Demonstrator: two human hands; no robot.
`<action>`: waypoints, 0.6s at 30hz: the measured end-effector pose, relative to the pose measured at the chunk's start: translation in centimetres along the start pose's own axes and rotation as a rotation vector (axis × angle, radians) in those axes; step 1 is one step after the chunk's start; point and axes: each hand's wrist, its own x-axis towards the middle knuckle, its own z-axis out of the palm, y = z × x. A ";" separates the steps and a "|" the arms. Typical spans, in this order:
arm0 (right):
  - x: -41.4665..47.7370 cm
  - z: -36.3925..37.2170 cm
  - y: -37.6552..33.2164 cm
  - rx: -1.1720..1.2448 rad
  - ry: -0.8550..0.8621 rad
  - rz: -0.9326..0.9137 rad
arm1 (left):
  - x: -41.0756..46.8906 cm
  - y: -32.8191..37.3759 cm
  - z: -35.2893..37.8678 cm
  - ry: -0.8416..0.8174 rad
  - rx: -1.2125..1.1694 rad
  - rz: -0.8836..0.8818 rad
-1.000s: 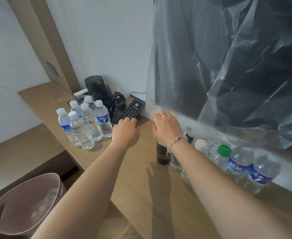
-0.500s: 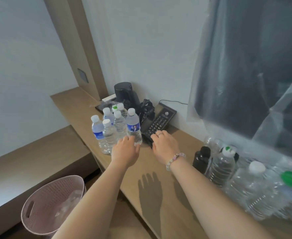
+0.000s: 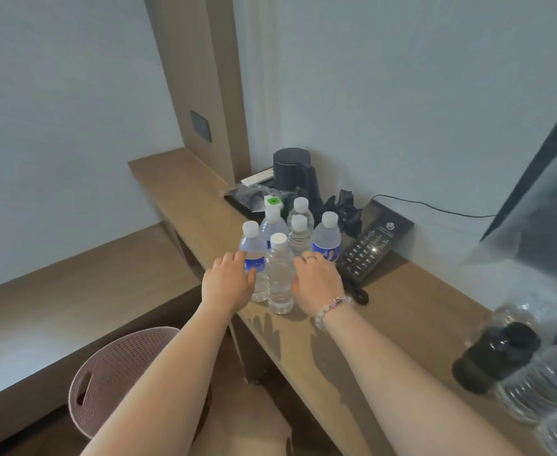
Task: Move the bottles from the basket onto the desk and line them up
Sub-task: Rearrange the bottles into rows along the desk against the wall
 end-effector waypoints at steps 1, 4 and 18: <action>0.5 0.3 -0.6 0.028 0.018 0.042 | 0.4 -0.9 -0.1 0.001 0.003 -0.004; 1.2 1.4 -1.9 0.143 0.035 0.190 | 1.6 -3.0 0.1 -0.009 -0.007 -0.033; 3.2 6.3 -3.2 0.588 0.070 0.528 | 1.8 -6.0 0.8 -0.036 -0.073 -0.117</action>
